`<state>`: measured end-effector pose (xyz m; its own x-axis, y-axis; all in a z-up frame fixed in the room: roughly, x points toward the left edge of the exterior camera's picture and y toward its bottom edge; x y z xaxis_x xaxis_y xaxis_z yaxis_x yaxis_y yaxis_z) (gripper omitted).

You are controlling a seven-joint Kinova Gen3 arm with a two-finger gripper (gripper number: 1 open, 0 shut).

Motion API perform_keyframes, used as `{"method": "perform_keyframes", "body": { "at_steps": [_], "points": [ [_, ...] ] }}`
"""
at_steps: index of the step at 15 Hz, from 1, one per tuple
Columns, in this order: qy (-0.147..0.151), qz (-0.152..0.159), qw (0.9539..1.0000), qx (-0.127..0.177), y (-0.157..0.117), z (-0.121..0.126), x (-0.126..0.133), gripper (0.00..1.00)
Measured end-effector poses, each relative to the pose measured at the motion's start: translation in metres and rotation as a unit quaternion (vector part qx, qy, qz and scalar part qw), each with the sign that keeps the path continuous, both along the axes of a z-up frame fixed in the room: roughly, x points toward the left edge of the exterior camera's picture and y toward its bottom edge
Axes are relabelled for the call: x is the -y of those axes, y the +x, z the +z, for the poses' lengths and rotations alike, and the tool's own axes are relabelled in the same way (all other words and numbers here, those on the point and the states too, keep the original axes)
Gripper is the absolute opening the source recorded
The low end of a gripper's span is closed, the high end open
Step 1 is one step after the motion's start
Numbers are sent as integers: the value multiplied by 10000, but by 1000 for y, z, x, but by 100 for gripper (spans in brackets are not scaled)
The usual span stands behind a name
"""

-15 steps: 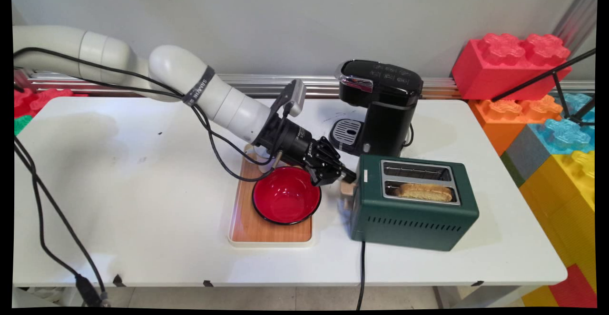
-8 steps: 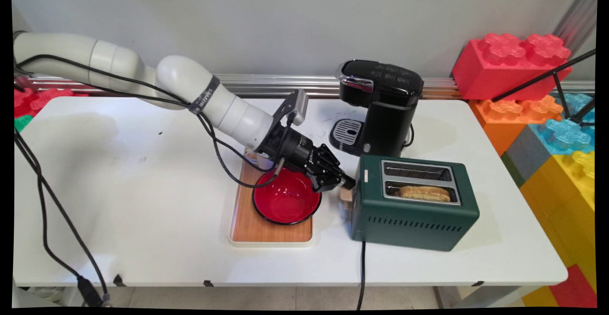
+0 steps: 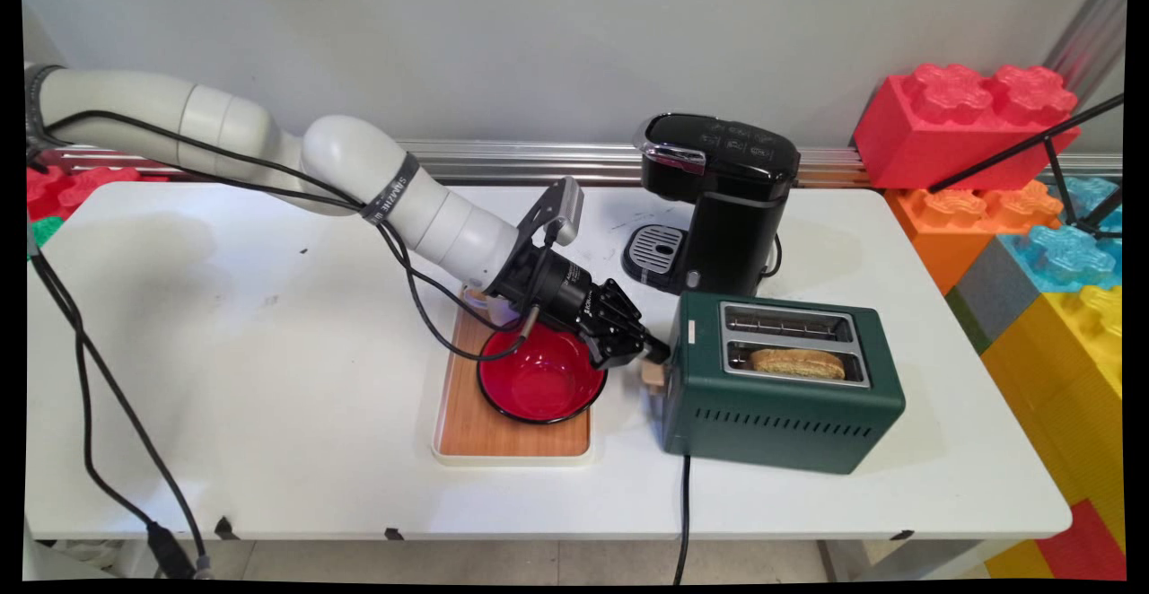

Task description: Press the toaster switch

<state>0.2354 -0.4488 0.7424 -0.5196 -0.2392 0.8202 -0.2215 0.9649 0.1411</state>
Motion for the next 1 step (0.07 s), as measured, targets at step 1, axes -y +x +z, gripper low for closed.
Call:
{"method": "perform_keyframes", "body": {
  "at_steps": [1],
  "points": [
    [5,2,10000,3,0,0,0,0]
  ]
}}
